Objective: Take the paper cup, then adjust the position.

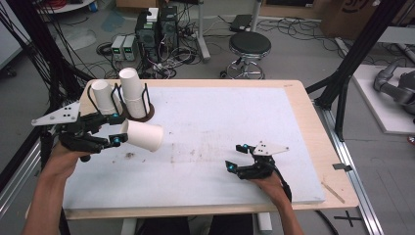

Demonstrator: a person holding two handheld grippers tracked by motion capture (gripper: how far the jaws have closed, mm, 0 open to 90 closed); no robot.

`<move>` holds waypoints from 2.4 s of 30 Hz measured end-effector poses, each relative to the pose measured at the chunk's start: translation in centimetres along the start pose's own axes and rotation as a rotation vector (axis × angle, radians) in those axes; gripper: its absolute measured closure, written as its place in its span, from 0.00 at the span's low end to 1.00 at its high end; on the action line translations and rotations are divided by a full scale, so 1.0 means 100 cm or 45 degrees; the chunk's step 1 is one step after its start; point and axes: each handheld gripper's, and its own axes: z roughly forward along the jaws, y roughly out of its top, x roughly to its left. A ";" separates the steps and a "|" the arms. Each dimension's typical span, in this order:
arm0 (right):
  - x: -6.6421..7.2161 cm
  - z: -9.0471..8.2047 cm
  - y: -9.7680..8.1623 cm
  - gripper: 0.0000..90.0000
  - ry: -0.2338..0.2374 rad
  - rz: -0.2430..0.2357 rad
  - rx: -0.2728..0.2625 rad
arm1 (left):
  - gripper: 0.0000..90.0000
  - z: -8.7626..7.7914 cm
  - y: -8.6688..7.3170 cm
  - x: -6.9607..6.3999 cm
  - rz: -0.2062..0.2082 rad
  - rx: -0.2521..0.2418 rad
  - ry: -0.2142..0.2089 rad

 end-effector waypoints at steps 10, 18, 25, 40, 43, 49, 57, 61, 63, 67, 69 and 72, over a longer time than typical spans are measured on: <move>-0.001 0.000 0.000 0.24 -0.001 0.007 0.000 | 0.41 0.010 -0.003 -0.002 0.008 0.041 -0.026; 0.000 0.000 0.000 0.24 -0.001 0.003 0.002 | 0.41 0.014 -0.007 -0.002 0.006 0.064 -0.025; 0.000 0.000 0.000 0.24 -0.002 0.002 0.001 | 0.41 0.013 -0.007 -0.003 0.011 0.059 -0.039; 0.001 0.000 0.000 0.24 -0.009 -0.021 -0.004 | 0.41 0.013 -0.013 0.001 -0.005 0.061 -0.033; 0.001 0.000 0.000 0.24 -0.007 -0.020 -0.002 | 0.41 0.013 -0.013 0.001 -0.004 0.065 -0.031; 0.003 0.001 0.000 0.24 -0.018 -0.029 0.008 | 0.41 0.014 -0.014 0.001 -0.007 0.067 -0.032; 0.002 0.001 0.001 0.24 -0.009 -0.029 0.012 | 0.41 0.016 -0.016 0.002 -0.010 0.065 -0.035; 0.000 -0.001 0.003 0.24 0.009 -0.026 -0.004 | 0.41 0.017 -0.018 0.002 -0.014 0.058 -0.039; -0.001 -0.003 0.008 0.24 0.022 -0.020 -0.031 | 0.41 0.018 -0.018 0.003 -0.016 0.053 -0.044; 0.000 -0.009 0.020 0.24 0.038 -0.032 -0.132 | 0.41 0.019 -0.018 0.003 -0.017 0.048 -0.053; 0.003 -0.011 0.029 0.24 0.062 -0.036 -0.163 | 0.41 0.020 -0.018 0.003 -0.018 0.047 -0.059; 0.006 -0.013 0.040 0.24 0.089 -0.054 -0.202 | 0.41 0.023 -0.019 0.002 -0.021 0.047 -0.066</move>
